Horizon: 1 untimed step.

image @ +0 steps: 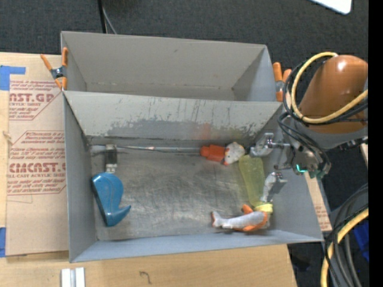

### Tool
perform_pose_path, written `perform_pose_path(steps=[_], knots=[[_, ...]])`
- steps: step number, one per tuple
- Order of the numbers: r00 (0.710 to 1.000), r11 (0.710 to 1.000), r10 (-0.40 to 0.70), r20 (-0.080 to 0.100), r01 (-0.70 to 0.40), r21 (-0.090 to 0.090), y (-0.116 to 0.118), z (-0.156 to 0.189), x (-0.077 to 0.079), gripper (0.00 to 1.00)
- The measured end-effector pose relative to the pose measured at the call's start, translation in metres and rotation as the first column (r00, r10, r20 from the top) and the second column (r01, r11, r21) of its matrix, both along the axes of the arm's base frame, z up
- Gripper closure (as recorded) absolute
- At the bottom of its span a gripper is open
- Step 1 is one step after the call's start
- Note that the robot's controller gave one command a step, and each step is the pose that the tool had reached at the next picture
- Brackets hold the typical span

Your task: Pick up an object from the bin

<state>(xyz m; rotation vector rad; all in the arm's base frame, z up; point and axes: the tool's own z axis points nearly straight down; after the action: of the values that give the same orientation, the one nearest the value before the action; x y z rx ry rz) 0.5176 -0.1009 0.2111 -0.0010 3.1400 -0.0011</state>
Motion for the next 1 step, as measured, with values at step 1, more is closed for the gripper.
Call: perform_pose_path(steps=[1], knots=[[0.997,0.997,0.083,0.007,-0.083,-0.001,-0.0036,-0.0147,0.0004,0.00]])
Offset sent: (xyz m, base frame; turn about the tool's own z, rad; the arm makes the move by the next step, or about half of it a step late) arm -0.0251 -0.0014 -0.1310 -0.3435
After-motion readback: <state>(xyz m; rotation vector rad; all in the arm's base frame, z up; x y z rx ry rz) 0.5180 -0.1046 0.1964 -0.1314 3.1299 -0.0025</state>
